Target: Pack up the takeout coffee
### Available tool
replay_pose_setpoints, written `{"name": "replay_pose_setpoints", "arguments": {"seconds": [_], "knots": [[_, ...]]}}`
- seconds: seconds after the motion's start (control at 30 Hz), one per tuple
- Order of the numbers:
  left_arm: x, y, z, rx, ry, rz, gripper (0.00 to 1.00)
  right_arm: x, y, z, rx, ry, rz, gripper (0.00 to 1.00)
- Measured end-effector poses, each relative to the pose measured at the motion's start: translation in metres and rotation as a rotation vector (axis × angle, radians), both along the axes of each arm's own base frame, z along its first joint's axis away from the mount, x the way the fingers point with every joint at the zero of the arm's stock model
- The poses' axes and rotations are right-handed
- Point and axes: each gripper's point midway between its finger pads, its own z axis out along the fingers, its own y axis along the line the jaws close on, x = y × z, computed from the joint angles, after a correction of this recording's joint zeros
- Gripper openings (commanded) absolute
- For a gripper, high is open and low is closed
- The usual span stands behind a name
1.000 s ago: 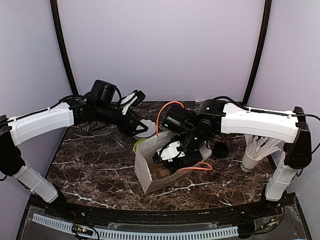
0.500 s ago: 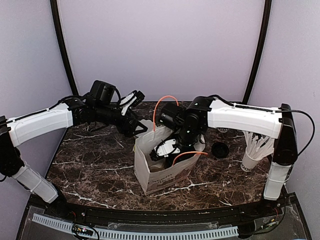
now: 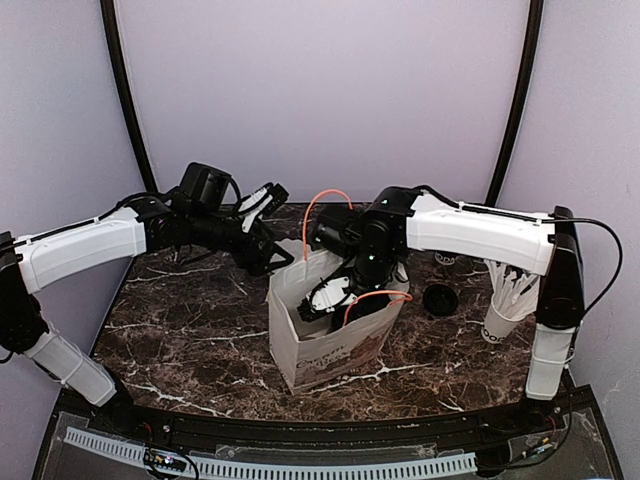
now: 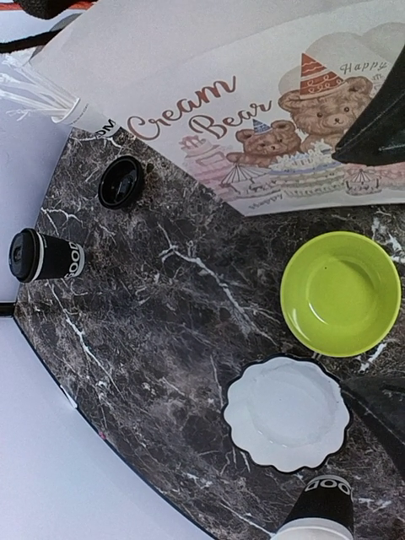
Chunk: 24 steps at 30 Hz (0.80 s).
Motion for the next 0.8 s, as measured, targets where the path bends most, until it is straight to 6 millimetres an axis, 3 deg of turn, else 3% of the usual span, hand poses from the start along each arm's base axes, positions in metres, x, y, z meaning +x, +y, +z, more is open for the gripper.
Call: {"name": "replay_pose_setpoints", "arguments": {"seconds": [0.13, 0.2, 0.23, 0.33, 0.57, 0.8], "knots": [[0.001, 0.003, -0.001, 0.018, -0.007, 0.006, 0.9, -0.01, -0.001, 0.01, -0.016, 0.063, -0.018, 0.82], [0.0, 0.006, -0.001, 0.034, -0.01, 0.009, 0.9, -0.013, 0.003, 0.021, 0.005, 0.082, -0.037, 0.97], [0.0, 0.008, 0.001, 0.042, -0.012, 0.011, 0.9, -0.014, 0.005, 0.027, 0.019, 0.088, -0.048, 0.98], [-0.001, 0.012, 0.012, 0.046, -0.034, 0.017, 0.9, -0.018, 0.009, 0.036, 0.044, 0.105, -0.068, 0.99], [-0.013, 0.021, 0.06, 0.017, -0.087, 0.013, 0.89, -0.023, 0.008, 0.04, 0.041, 0.124, -0.093, 0.98], [-0.035, 0.033, 0.093, -0.014, -0.102, -0.007, 0.88, -0.013, 0.023, 0.088, 0.175, 0.053, -0.085, 0.98]]}}
